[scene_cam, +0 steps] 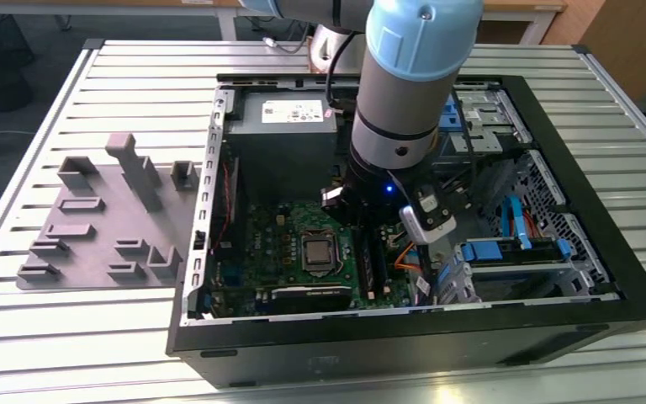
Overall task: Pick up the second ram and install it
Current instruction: 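Press down the second ram until it locks into place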
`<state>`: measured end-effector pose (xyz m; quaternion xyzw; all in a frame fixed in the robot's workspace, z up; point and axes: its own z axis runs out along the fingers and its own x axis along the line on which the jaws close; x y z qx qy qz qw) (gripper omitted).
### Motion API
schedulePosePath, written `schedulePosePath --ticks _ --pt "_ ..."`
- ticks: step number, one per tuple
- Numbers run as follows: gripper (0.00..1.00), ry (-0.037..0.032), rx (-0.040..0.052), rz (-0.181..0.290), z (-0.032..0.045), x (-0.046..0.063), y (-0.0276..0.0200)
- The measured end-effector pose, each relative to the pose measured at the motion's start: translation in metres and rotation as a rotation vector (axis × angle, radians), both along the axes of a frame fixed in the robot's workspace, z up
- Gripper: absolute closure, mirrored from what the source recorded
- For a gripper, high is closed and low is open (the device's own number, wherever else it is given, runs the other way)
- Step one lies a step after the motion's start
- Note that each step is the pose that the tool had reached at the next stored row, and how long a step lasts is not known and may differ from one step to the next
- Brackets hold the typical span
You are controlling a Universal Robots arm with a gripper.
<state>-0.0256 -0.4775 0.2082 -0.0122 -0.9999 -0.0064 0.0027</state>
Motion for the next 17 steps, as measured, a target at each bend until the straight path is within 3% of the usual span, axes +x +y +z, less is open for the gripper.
schedulePosePath --ticks 11,13,14,17 --pt "0.86 0.0 0.0 0.0 -0.0001 0.0 0.0" --pt "0.85 0.0 -0.0001 0.0 -0.0001 0.0 0.0" --pt "0.78 0.0 0.0 0.0 -0.0001 0.0 0.0" --pt "0.78 0.0 0.0 0.0 -0.0001 0.0 0.0"
